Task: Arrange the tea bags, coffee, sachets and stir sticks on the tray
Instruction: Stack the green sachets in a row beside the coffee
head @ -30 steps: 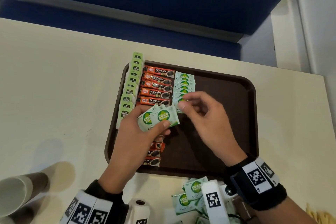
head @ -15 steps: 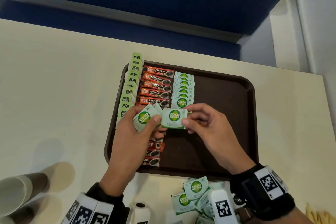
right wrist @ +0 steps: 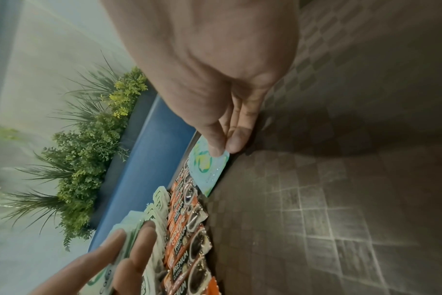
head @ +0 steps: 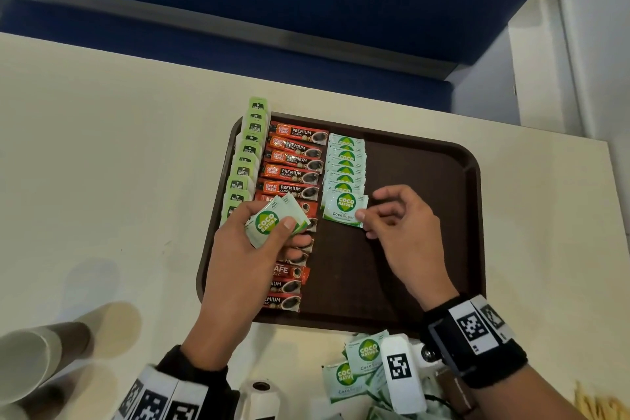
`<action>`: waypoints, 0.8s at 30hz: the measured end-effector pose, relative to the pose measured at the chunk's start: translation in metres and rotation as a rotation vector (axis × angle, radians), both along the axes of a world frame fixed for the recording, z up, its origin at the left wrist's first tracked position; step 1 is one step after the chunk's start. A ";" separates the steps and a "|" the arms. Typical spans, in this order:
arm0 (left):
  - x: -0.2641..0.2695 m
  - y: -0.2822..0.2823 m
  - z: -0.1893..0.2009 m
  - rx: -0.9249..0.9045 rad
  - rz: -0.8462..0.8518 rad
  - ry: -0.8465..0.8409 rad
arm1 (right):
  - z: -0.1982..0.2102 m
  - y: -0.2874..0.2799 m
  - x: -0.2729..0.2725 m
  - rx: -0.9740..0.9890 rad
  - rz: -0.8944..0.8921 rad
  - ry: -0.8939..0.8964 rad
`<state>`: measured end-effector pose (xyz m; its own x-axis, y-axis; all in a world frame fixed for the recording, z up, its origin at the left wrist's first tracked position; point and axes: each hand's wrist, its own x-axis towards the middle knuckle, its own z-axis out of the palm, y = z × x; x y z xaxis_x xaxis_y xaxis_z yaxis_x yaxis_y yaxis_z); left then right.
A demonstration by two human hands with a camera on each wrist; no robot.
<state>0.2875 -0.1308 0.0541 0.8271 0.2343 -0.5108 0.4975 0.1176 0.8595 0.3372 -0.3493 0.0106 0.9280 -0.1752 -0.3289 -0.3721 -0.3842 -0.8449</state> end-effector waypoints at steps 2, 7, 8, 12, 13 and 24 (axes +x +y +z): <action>0.000 0.000 0.001 -0.003 0.000 0.005 | -0.001 0.001 0.001 0.004 -0.008 -0.004; -0.001 0.001 0.001 -0.001 0.000 0.018 | -0.002 0.001 0.003 -0.026 0.014 -0.014; -0.001 0.001 0.001 0.000 0.001 0.020 | -0.003 0.001 0.004 -0.033 0.018 -0.017; -0.001 0.000 0.001 0.009 -0.001 0.027 | -0.003 0.002 0.005 -0.048 0.023 -0.025; -0.002 0.000 0.001 0.011 0.000 0.026 | -0.003 0.002 0.005 -0.048 0.024 -0.028; -0.003 -0.001 0.001 0.025 -0.009 0.025 | -0.004 0.003 0.003 -0.079 0.014 -0.037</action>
